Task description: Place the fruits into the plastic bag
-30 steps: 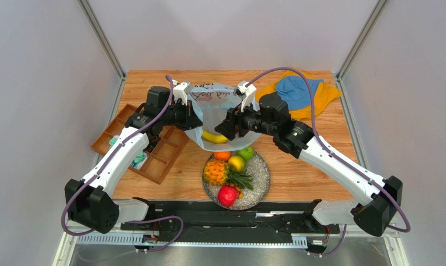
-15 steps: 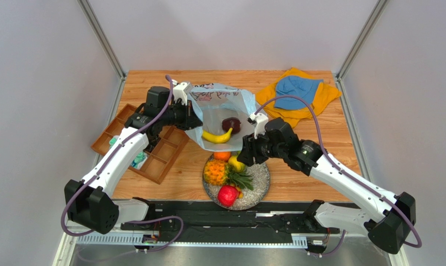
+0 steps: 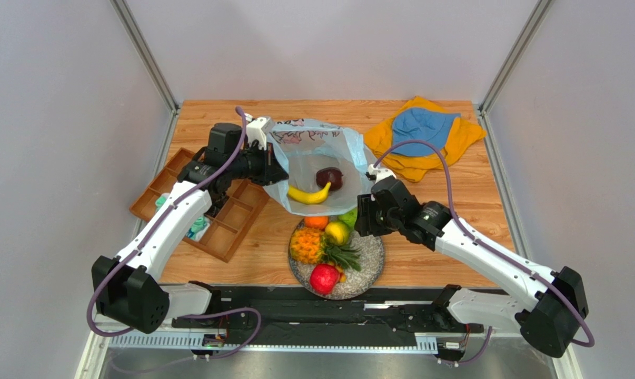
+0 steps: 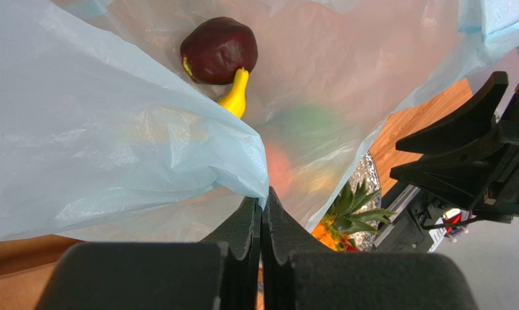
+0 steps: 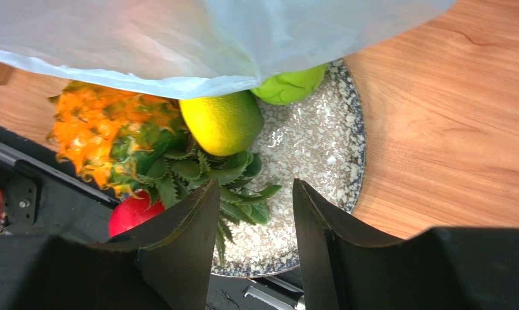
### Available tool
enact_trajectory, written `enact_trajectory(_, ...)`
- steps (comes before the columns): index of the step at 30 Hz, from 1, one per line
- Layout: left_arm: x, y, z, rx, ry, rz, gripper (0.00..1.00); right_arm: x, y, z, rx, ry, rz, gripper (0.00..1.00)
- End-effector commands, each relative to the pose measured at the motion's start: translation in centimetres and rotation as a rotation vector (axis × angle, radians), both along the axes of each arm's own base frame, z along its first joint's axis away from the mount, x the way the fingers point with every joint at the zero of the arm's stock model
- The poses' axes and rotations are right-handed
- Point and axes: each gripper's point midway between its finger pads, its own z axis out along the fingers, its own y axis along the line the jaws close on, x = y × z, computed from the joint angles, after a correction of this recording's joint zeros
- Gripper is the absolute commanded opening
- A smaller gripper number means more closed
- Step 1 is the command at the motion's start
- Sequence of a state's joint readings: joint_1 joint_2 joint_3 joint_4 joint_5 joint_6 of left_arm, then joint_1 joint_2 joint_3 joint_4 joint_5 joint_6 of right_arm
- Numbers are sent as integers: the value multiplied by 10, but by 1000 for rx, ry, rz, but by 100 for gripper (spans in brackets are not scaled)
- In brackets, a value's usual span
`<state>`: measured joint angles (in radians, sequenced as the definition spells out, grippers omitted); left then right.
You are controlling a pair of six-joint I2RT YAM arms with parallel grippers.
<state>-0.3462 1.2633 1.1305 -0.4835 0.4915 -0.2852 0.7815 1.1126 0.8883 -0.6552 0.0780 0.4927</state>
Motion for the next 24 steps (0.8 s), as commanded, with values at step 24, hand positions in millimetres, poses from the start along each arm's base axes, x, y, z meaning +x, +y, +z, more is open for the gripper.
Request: enact_trajectory(24,0,1,24,-25,-70,-5,0,89,34,-29,74,-41,-248,76)
